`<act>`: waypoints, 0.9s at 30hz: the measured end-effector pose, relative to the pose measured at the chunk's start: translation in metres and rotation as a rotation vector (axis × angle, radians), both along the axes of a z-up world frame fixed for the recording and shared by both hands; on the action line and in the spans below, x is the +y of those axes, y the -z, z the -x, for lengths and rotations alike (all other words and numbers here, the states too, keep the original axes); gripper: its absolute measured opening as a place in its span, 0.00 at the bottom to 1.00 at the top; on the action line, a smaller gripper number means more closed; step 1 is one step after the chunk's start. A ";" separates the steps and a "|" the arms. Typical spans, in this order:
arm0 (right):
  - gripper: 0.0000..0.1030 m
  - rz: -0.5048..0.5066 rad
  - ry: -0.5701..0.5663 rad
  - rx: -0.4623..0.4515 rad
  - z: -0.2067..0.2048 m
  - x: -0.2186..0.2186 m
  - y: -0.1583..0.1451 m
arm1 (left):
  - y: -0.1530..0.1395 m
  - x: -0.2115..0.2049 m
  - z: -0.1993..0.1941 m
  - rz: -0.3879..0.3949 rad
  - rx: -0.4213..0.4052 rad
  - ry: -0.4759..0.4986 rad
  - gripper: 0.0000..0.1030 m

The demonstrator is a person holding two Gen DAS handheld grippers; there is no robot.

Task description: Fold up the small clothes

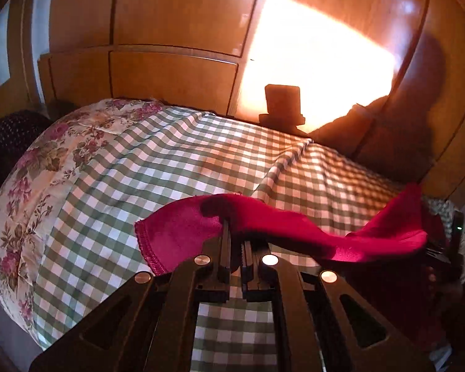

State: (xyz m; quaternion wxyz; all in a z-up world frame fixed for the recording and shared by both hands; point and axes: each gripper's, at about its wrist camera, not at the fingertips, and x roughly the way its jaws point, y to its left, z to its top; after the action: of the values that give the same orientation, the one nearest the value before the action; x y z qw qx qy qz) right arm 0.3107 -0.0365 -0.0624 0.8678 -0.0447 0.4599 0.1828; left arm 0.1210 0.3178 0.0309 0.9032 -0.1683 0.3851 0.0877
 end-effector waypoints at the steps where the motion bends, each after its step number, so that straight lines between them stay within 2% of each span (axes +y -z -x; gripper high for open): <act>1: 0.57 -0.016 0.016 -0.028 -0.016 0.007 -0.007 | -0.007 0.011 0.004 0.048 0.009 -0.021 0.03; 5: 0.57 -0.058 0.141 -0.162 -0.074 0.031 -0.041 | -0.005 0.051 0.001 0.169 0.087 -0.158 0.04; 7: 0.60 -0.088 0.167 -0.166 -0.080 0.033 -0.048 | 0.007 0.075 -0.006 0.206 0.119 -0.230 0.05; 9: 0.67 -0.096 0.164 -0.169 -0.069 0.030 -0.048 | 0.025 0.096 -0.015 0.210 0.158 -0.316 0.15; 10: 0.70 -0.090 0.154 -0.166 -0.062 0.028 -0.046 | 0.034 0.106 -0.016 0.211 0.176 -0.358 0.30; 11: 0.71 -0.072 0.132 -0.156 -0.052 0.026 -0.041 | 0.043 0.115 -0.017 0.219 0.182 -0.391 0.38; 12: 0.72 -0.041 0.106 -0.140 -0.036 0.022 -0.032 | 0.051 0.123 -0.016 0.218 0.181 -0.430 0.44; 14: 0.72 -0.025 0.088 -0.111 -0.018 0.016 -0.020 | 0.067 0.135 -0.011 0.186 0.195 -0.496 0.46; 15: 0.72 -0.019 0.079 -0.086 -0.004 0.010 -0.012 | 0.074 0.138 -0.007 0.194 0.196 -0.514 0.54; 16: 0.72 -0.016 0.074 -0.069 0.008 0.006 -0.005 | 0.083 0.141 0.001 0.227 0.186 -0.532 0.63; 18: 0.72 -0.022 0.071 -0.045 0.029 0.001 0.004 | 0.093 0.140 0.012 0.277 0.168 -0.525 0.70; 22: 0.75 -0.057 0.063 0.005 0.064 0.004 0.014 | 0.109 0.129 0.021 0.316 0.144 -0.471 0.85; 27: 0.75 -0.077 -0.057 0.026 0.096 0.036 0.011 | 0.123 0.126 0.011 0.304 0.121 -0.486 0.85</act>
State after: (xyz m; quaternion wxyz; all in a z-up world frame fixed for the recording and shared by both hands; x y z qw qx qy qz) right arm 0.2152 -0.0005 -0.0736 0.8573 -0.0220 0.4622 0.2255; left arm 0.1100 0.4437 -0.0924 0.7956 -0.3835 0.3952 0.2525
